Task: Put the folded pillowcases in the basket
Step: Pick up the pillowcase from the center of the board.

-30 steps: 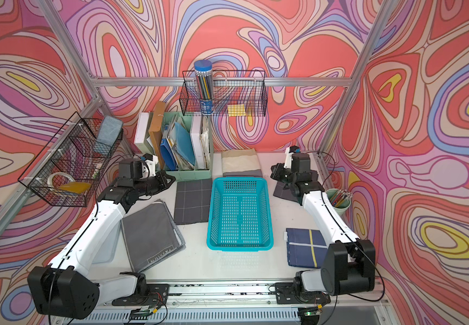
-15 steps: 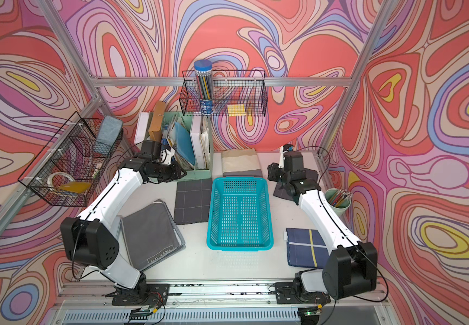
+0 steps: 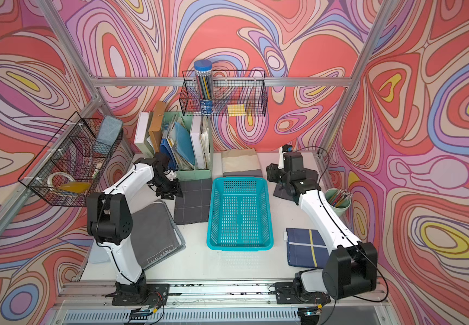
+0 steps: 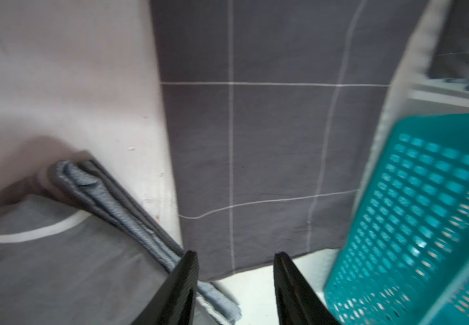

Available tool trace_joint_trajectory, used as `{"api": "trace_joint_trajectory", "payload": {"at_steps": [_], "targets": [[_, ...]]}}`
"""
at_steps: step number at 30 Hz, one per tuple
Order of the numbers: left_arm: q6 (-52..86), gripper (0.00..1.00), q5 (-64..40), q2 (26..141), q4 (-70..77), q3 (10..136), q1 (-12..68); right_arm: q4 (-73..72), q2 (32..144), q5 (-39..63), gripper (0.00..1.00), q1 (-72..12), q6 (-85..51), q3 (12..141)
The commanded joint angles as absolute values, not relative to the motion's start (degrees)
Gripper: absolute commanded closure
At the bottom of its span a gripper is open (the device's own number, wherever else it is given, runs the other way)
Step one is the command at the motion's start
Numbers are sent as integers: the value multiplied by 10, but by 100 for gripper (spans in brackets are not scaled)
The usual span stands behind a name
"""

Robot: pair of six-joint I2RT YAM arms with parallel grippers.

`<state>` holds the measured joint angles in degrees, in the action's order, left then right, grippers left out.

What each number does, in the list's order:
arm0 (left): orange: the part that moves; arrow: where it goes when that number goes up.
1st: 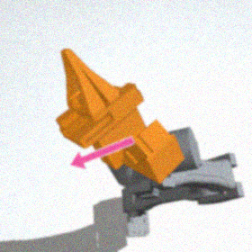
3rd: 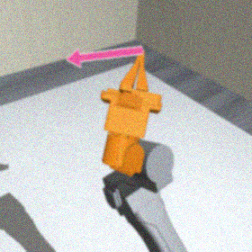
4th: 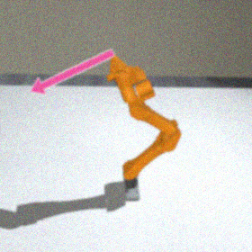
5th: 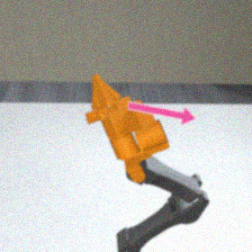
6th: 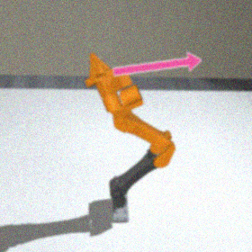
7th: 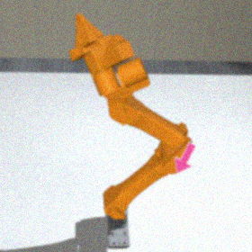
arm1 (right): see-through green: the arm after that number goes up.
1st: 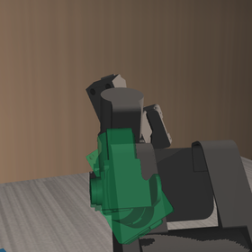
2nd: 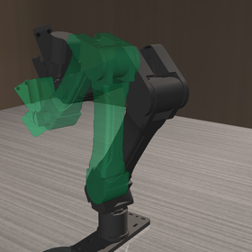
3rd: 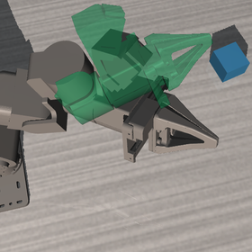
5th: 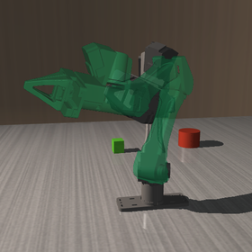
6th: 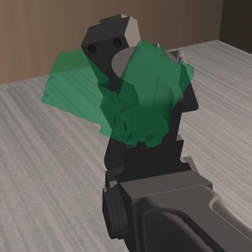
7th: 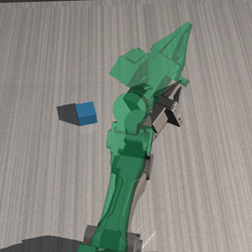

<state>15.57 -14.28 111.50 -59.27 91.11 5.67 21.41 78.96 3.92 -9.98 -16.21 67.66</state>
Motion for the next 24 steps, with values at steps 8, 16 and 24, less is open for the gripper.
{"api": "trace_joint_trajectory", "payload": {"at_steps": [8,16,24], "targets": [[84,44,-81,1161,-574,917,51,211,807,64,52,-100,-156,670],[89,45,-162,1203,-524,909,36,202,809,66,52,-100,-154,670],[91,46,-204,1220,-497,903,10,203,831,86,52,-100,-156,683]]}}
